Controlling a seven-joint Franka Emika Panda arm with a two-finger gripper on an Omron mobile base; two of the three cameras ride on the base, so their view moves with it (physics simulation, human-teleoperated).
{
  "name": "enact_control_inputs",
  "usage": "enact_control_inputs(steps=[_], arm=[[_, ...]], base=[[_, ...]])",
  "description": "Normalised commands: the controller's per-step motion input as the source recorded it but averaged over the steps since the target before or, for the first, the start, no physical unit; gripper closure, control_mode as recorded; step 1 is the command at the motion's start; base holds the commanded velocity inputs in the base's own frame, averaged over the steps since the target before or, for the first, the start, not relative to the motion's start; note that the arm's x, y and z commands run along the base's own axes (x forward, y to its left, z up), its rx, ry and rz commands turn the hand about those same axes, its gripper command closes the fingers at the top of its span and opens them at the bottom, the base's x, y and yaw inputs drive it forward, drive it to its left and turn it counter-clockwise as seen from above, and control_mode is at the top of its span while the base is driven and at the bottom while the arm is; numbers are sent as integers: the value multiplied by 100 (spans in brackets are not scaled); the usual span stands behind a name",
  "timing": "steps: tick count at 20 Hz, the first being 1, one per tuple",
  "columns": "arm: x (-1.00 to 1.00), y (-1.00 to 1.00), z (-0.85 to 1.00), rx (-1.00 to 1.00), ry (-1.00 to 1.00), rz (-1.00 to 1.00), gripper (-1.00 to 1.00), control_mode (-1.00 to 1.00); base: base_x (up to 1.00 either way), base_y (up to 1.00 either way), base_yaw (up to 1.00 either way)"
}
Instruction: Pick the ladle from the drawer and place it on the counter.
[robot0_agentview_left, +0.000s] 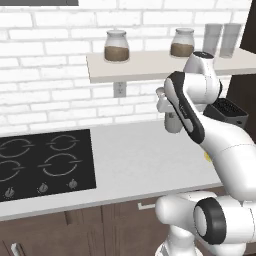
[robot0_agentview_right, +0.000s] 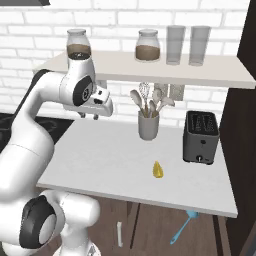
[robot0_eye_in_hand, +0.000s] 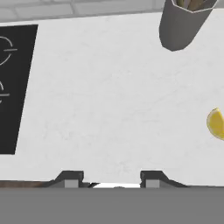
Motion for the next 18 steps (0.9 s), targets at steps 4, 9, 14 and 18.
enact_control_inputs(steps=[4, 9, 14, 18], arm=[[-40, -24, -2, 0, 0, -5, -100, -100], [-58, -55, -50, -4, 8, -20, -100, -100], [-43, -98, -57, 0, 1, -21, -100, -100], [-27, -100, -50, 0, 2, -15, -100, -100]], base=[[0, 0, 0], [0, 0, 0], [0, 0, 0], [0, 0, 0]])
